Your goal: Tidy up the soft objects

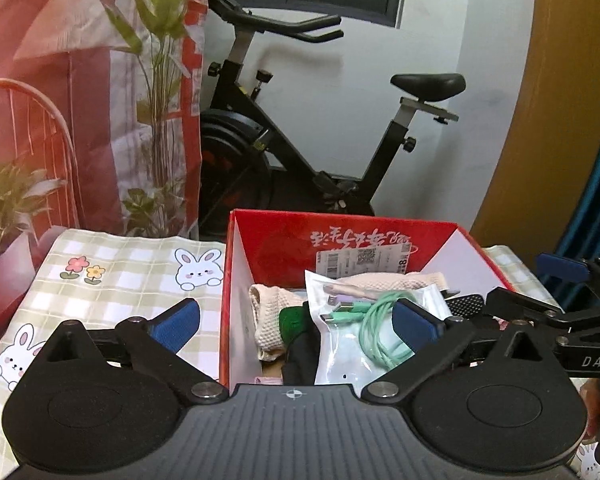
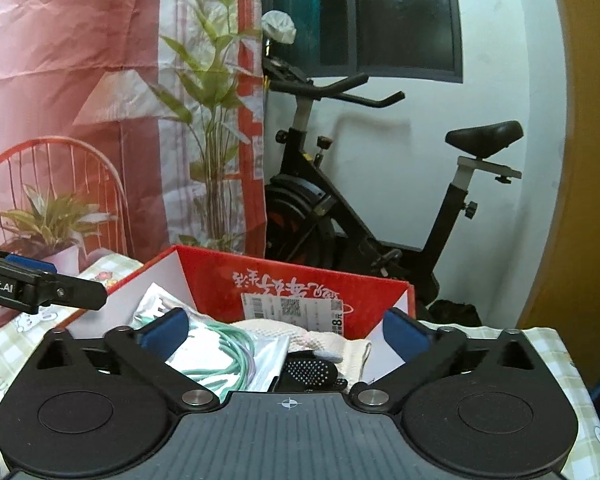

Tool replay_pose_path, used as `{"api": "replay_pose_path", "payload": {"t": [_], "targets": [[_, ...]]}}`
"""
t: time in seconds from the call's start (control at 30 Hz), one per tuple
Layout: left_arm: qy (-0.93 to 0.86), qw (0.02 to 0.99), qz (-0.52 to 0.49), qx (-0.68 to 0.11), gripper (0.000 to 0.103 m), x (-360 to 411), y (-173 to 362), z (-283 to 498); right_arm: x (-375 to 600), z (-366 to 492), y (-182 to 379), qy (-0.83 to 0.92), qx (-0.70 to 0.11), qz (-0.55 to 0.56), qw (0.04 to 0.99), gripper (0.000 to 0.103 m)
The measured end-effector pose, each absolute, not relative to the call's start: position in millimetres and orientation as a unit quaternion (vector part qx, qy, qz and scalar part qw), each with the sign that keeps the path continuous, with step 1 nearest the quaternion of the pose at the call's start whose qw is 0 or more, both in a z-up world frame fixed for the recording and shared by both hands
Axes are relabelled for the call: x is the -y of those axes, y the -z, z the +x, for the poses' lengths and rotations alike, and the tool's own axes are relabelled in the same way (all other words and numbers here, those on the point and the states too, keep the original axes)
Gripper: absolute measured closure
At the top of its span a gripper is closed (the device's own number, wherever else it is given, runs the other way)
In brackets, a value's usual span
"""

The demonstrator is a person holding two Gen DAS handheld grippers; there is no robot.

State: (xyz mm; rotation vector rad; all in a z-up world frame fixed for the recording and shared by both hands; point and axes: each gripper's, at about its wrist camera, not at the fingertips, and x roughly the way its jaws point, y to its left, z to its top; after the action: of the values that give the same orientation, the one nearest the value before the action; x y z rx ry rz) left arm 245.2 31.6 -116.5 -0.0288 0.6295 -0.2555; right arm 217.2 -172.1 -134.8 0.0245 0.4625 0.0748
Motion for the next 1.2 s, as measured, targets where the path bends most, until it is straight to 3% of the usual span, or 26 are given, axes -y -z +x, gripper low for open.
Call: {"api": "replay_pose_path", "payload": {"t": [0.77, 0.9, 1.2], "targets": [[0.019, 0.963, 0.066, -0.26, 0.0, -17, 61, 214, 177, 183, 84, 0.005, -0.212, 0.057, 0.976, 0.0], [0.029, 0.958, 0.078, -0.275, 0.0, -13, 42, 207, 175, 174, 64, 0.006, -0.212, 0.058, 0.975, 0.0], [0.022, 0.97, 0.069, -0.232, 0.0, -11, -8, 151, 167, 131, 8, 0.022, -0.187, 0.053, 0.981, 0.0]]}}
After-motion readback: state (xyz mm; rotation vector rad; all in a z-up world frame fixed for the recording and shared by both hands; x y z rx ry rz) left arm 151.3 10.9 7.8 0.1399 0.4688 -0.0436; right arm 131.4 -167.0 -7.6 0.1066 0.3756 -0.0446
